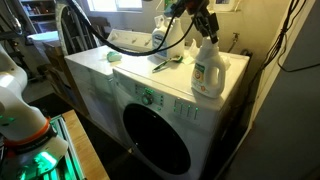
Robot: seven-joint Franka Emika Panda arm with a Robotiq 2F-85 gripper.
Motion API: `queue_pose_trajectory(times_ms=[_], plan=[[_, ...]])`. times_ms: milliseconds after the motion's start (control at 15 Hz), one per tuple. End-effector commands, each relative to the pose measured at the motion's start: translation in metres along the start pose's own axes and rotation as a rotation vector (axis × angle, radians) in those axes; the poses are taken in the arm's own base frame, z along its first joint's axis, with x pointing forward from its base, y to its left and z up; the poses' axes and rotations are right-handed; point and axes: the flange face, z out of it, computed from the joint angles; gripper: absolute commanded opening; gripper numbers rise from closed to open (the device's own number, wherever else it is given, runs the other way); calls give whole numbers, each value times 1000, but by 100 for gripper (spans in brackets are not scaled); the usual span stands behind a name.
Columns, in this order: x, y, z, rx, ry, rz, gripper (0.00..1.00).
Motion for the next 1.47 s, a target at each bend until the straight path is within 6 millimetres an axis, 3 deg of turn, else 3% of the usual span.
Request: queue_pose_trajectory(times_ms=[0,400,867,1400], plan=[[1,-1,-42,11,55,-12,39],[-1,-29,-65,44,83,-85,39],[-17,-77,-66,105,72,-247,39],[-39,-123,-81,176,111,-397,39]])
